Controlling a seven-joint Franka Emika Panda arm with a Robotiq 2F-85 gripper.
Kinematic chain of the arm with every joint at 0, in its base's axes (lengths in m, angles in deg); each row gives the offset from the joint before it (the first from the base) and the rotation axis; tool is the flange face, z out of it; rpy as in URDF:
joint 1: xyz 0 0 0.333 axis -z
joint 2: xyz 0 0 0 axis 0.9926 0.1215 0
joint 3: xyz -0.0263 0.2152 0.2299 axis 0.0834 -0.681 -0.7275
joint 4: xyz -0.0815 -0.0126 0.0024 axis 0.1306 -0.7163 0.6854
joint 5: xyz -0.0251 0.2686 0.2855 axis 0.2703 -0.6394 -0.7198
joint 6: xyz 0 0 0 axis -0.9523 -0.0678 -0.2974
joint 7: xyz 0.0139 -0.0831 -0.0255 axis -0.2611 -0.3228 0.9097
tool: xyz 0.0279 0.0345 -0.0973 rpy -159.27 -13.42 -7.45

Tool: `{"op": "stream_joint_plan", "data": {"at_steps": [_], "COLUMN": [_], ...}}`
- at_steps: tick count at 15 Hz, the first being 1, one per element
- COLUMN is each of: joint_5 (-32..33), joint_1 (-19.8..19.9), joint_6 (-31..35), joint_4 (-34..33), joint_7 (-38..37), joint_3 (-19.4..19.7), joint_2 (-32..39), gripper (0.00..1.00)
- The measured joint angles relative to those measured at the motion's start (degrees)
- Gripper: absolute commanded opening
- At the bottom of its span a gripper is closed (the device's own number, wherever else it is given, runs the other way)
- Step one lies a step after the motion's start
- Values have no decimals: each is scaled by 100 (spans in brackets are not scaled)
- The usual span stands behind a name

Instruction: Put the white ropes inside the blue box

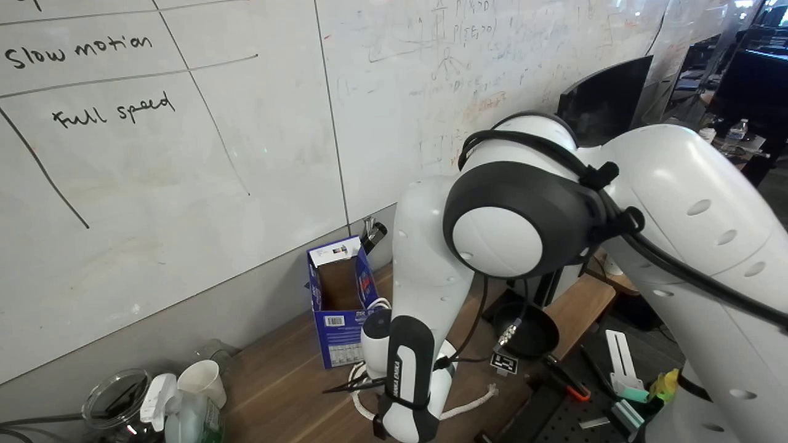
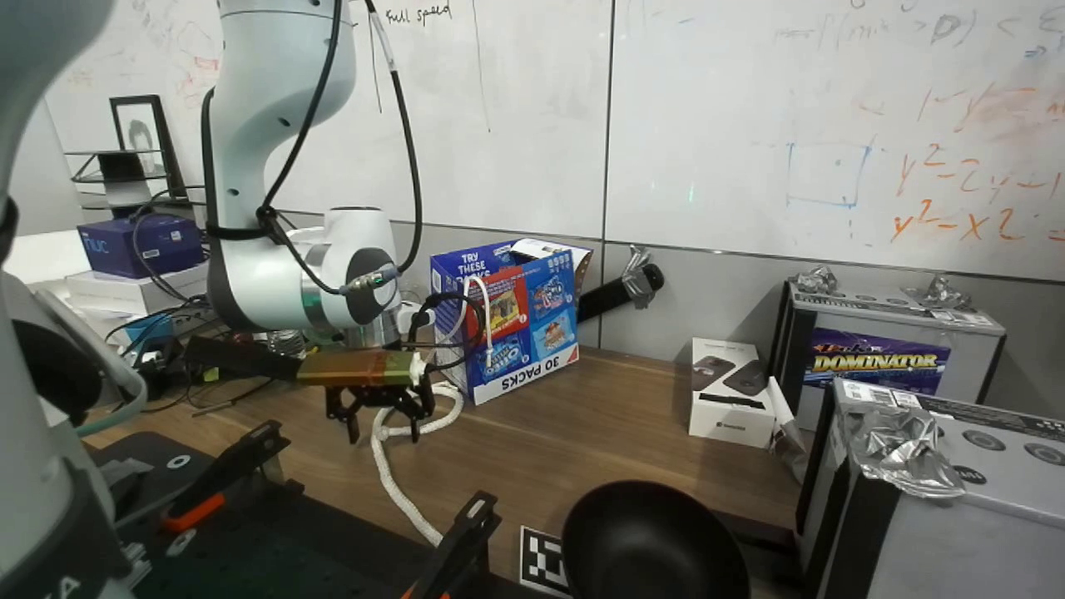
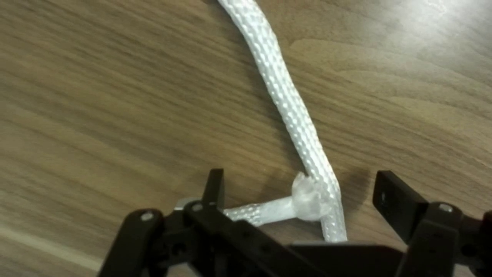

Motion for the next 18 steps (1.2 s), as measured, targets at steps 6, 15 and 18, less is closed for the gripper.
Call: {"op": "stream_joint_plan", "data": {"at_steps": [6,15,18], "joint_5": [0,0,0], "joint_1": [19,19,20], "joint_6": [-1,-1,-1], "joint_4": [12,41,43], "joint_7": [0,0,0], "joint_3": [0,-5,-5], "joint_2": [28,-70,-83], "gripper": [74,6,4]}}
